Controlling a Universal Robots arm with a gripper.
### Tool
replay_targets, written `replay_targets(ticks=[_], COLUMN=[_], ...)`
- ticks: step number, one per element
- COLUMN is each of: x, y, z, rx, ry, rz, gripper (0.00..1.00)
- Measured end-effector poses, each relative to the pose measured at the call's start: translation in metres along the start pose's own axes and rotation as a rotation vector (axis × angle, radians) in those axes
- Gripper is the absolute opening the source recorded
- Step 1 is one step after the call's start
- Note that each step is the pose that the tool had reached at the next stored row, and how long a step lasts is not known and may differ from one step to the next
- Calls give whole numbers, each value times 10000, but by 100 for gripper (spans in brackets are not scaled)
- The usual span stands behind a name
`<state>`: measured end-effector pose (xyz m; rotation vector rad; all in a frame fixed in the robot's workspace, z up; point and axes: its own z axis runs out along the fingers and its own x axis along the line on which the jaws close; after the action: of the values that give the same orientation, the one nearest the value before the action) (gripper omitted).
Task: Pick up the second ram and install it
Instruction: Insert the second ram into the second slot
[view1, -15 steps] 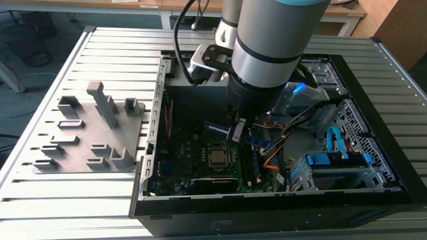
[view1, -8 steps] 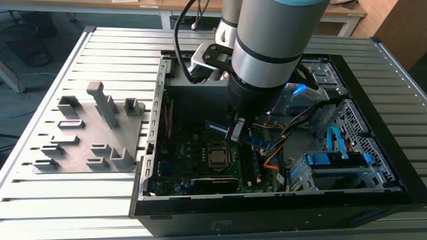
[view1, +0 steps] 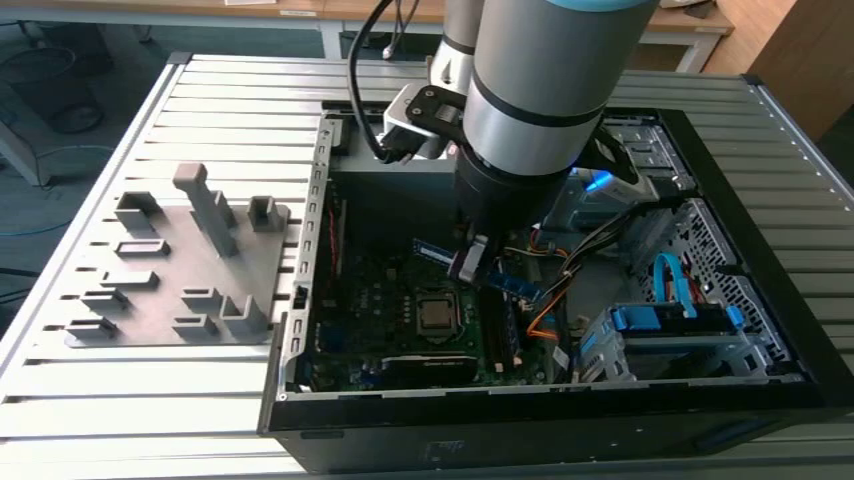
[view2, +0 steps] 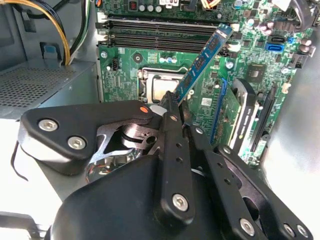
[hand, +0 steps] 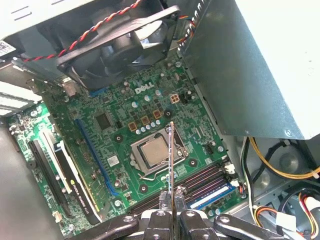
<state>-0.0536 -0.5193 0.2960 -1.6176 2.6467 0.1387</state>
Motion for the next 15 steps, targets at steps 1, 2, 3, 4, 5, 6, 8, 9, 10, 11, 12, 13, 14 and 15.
replay_targets(ticks=[1, 2, 3, 4, 5, 6, 8, 9, 10, 11, 12, 13, 14, 15], x=[0, 0, 0, 0, 0, 0, 0, 0, 0, 0, 0, 0, 0, 0], y=[0, 0, 0, 0, 0, 0, 0, 0, 0, 0, 0, 0, 0, 0], z=[0, 0, 0, 0, 0, 0, 0, 0, 0, 0, 0, 1, 1, 1], rx=[5, 10, 14, 19, 23, 27, 38, 43, 48, 53, 58, 63, 67, 72], ry=[-2, -6, -8, -10, -13, -15, -20, -23, -25, -28, -31, -34, -36, -38], rz=[55, 114, 168, 221, 274, 328, 445, 504, 562, 625, 684, 741, 797, 853], gripper=[14, 14, 14, 14, 14, 14, 14, 14, 14, 14, 14, 14, 14, 14])
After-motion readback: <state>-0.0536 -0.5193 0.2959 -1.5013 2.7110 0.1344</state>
